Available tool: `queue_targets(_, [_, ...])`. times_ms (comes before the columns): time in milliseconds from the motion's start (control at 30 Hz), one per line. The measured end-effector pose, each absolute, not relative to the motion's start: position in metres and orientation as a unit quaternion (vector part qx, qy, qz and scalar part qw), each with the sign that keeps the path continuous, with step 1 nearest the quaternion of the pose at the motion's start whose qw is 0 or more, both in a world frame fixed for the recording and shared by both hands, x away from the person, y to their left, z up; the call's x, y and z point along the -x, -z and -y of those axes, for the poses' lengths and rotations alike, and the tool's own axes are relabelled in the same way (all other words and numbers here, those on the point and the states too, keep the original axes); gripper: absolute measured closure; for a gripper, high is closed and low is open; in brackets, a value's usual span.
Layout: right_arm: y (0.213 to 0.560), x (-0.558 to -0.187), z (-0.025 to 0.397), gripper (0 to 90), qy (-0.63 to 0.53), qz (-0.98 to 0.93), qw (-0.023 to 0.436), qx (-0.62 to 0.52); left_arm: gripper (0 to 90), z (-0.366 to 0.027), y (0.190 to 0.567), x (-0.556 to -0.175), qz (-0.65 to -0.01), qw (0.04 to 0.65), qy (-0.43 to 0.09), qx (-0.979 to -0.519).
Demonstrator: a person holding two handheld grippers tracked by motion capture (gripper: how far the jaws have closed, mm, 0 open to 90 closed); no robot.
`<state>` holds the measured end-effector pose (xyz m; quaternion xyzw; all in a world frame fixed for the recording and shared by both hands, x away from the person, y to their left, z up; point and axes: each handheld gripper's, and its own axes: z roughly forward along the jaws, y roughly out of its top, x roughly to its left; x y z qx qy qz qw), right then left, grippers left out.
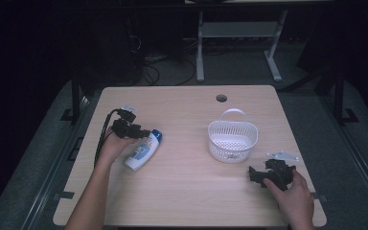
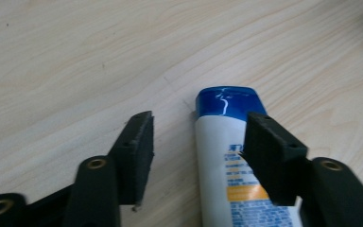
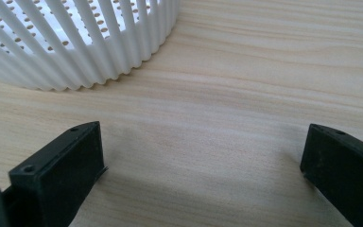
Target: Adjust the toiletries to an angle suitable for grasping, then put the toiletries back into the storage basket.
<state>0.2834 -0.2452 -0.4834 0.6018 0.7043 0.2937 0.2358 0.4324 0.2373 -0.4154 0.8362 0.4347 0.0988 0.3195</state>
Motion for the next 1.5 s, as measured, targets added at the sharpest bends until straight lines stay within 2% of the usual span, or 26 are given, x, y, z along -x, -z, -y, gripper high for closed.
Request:
queue_targets(133, [0.483, -0.283, 0.245, 0.0, -0.294, -0.704, 0.236, -0.602, 33.3, -0.230, 0.413, -0.429, -0.429, 0.319, -0.099, -0.839])
queue_targets(500, [0.483, -0.283, 0.245, 0.0, -0.294, -0.704, 0.236, -0.602, 22.4, -0.204, 0.420, -0.424, -0.417, 0.298, -0.104, -0.852])
queue_targets(933, [0.483, -0.283, 0.245, 0.0, -0.294, -0.704, 0.236, -0.602, 21.4, -0.184, 0.434, -0.428, -0.415, 0.246, -0.124, -0.867])
queue_targets(1500, [0.483, -0.283, 0.245, 0.0, -0.294, -0.704, 0.236, -0.602, 24.6, -0.176, 0.446, -0.438, -0.422, 0.177, -0.104, -0.883])
